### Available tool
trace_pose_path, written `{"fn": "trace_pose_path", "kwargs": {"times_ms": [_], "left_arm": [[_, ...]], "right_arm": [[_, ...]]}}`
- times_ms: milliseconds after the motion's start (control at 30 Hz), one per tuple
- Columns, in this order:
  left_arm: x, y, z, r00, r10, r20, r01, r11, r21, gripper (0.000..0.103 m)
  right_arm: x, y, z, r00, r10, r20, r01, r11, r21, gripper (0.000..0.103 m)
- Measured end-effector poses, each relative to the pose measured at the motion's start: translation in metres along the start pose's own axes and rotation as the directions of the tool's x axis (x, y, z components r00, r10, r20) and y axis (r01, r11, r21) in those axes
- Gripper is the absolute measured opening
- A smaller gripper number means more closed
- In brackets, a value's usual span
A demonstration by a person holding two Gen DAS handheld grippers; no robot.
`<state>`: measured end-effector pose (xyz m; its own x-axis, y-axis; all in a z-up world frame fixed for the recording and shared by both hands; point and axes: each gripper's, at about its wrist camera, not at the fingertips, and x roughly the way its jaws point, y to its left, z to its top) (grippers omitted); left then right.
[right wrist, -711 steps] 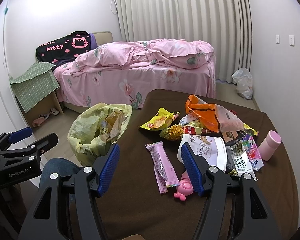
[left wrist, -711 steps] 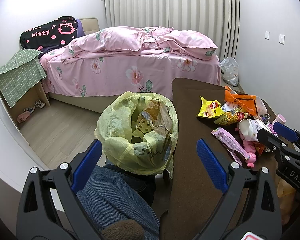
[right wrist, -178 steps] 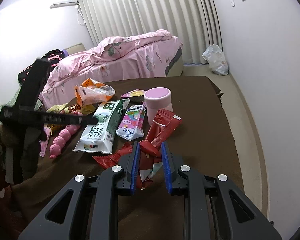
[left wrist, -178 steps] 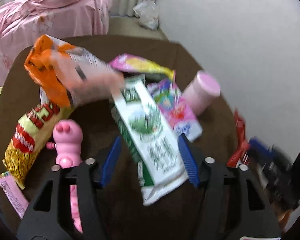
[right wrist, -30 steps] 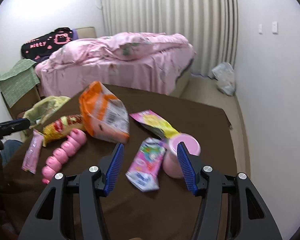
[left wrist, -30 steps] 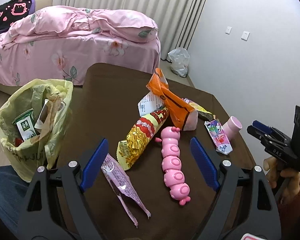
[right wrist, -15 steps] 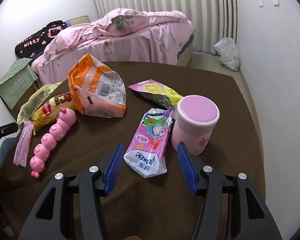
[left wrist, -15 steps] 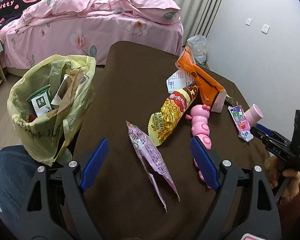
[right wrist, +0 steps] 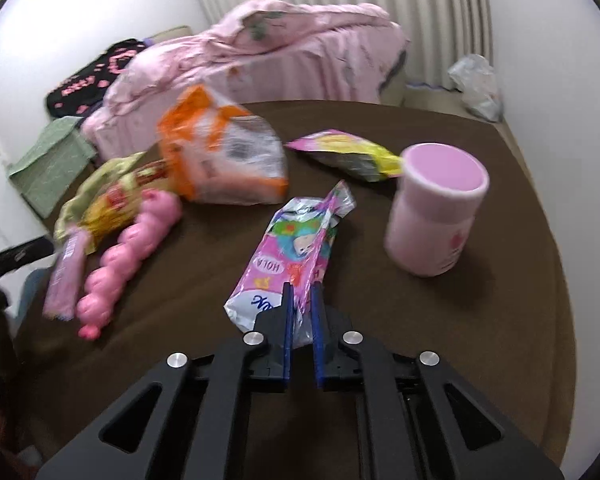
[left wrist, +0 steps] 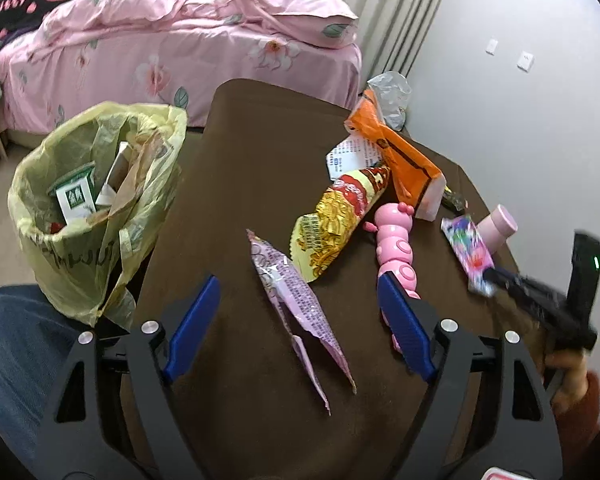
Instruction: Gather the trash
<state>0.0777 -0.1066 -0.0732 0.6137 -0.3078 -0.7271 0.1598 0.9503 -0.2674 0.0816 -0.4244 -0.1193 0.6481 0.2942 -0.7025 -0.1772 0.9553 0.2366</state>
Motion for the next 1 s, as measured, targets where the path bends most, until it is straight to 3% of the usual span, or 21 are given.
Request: {"fn": "trace_pose_path", "kwargs": {"times_ms": [167,267,400,500,633,700,733,767,900,1000], "left_arm": [[0.009,0.015,0.007,0.998,-0.038,-0.041,0.035,0.996,-0.078,0.071],[0.018,0.016,0.019,0.997,-0.057,-0.057,0.053,0.996,-0.072,0.064],[0.033,0.014,0.032,0.995,-0.042,-0.089,0.037,0.998,-0.051,0.05],[0.043,0.013,0.034,0.991,-0.064,-0.116,0.058,0.997,-0.055,0.033],[0.035,0.003,0.029,0.993,-0.076,-0.087,0.075,0.997,-0.012,0.014],[0.023,-0.005,0.025,0.995,-0.087,-0.056,0.089,0.996,0.018,0.011],[0.016,-0.009,0.022,0.995,-0.097,-0.038,0.098,0.995,0.029,0.011],[0.01,-0.013,0.02,0.994,-0.108,-0.023,0.109,0.993,0.036,0.01],[-0.005,-0.027,0.006,0.988,-0.151,0.017,0.149,0.986,0.08,0.01],[0.006,-0.037,-0.006,0.992,-0.123,-0.025,0.125,0.984,0.123,0.01]], "right_arm": [[-0.019,0.021,-0.025,1.0,0.025,-0.004,-0.026,0.998,-0.053,0.009],[-0.026,0.025,-0.034,1.0,0.009,-0.013,-0.01,0.997,-0.079,0.009],[-0.035,0.024,-0.041,1.0,-0.01,-0.012,0.009,0.995,-0.098,0.009],[-0.04,0.025,-0.042,1.0,-0.005,-0.005,0.005,0.994,-0.109,0.009],[-0.043,0.026,-0.043,0.999,-0.039,0.006,0.039,0.992,-0.117,0.01],[-0.045,0.023,-0.043,0.999,-0.034,0.02,0.036,0.995,-0.093,0.019],[-0.046,0.021,-0.043,0.999,-0.025,0.03,0.027,0.997,-0.074,0.04],[-0.047,0.02,-0.042,0.999,-0.013,0.038,0.015,0.998,-0.06,0.053],[-0.048,0.018,-0.043,0.998,0.033,0.054,-0.031,0.999,-0.036,0.054],[-0.041,0.021,-0.043,1.0,0.005,0.014,-0.004,0.999,-0.053,0.054]]}}
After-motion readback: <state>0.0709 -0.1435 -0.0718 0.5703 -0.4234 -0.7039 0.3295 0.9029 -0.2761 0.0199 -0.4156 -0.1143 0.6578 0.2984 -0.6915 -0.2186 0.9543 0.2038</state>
